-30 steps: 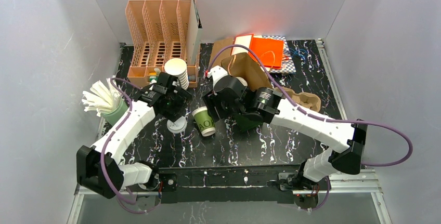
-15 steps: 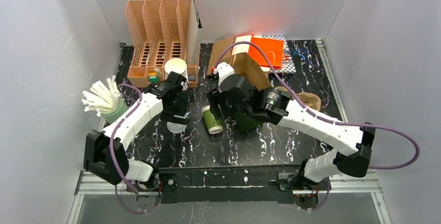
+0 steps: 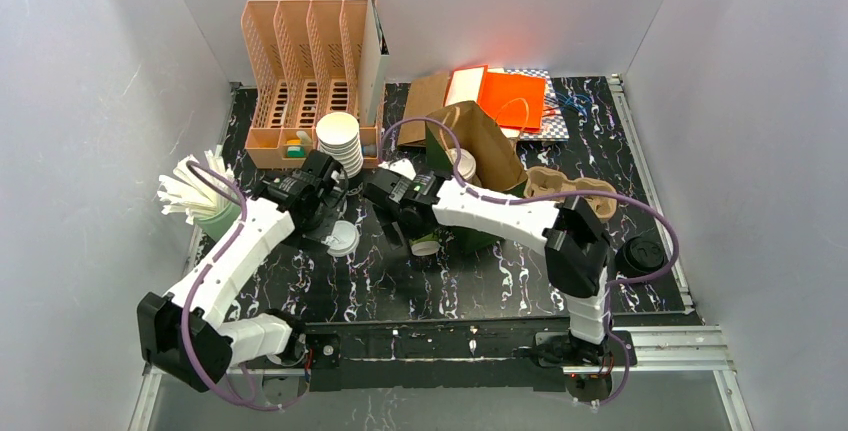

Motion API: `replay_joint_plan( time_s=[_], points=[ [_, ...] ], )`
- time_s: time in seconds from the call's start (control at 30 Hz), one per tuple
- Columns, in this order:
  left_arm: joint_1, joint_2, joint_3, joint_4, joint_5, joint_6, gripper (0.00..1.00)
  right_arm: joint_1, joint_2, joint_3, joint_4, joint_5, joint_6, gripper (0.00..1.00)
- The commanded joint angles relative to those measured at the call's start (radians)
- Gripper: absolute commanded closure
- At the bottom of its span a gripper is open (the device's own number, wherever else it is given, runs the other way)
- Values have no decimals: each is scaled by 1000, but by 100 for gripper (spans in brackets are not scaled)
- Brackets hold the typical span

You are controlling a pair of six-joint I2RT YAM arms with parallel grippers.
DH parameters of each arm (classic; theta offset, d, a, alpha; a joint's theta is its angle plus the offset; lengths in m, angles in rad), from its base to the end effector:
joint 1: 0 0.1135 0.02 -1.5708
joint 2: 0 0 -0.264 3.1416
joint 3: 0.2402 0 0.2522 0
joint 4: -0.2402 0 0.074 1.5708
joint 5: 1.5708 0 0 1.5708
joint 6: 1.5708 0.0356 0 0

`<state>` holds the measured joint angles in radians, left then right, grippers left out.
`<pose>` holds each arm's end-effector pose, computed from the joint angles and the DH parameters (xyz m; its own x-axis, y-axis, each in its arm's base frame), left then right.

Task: Pack the takeout coffee

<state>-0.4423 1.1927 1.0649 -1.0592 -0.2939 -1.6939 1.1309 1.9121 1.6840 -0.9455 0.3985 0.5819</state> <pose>0.1975 -0.0821 0.2869 -0.2064 -0.9533 -0.2206 -0.8699 0.2820 -0.4046 0.1836 0.3577 0.2668 -0.7513 -0.4067 -0.5198 -0.4274 0.8999 -0.0863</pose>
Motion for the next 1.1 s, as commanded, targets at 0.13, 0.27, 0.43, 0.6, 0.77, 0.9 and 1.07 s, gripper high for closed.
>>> replay_joint_plan(
  time_s=[0.13,0.27,0.43,0.6,0.77,0.9,1.07],
  points=[
    [1,-101,31,-164,-174,120,22,-71,19,-73,26,52,168,2],
    [0,-118,31,-178,-175,130,22,-91,38,-109,70,36,174,2],
    [1,-120,32,-170,-168,148,22,-92,36,-184,166,-6,163,7],
    [1,-125,33,-169,-165,161,22,-92,12,-246,262,-31,134,15],
    [1,-127,18,-127,-133,208,22,-87,-31,-317,379,-45,58,22],
    [1,-129,5,-43,-70,313,22,-73,-87,-396,495,-52,-16,31],
    [1,-147,16,-16,-39,370,21,-50,-206,-535,688,-30,-83,32]
  ],
)
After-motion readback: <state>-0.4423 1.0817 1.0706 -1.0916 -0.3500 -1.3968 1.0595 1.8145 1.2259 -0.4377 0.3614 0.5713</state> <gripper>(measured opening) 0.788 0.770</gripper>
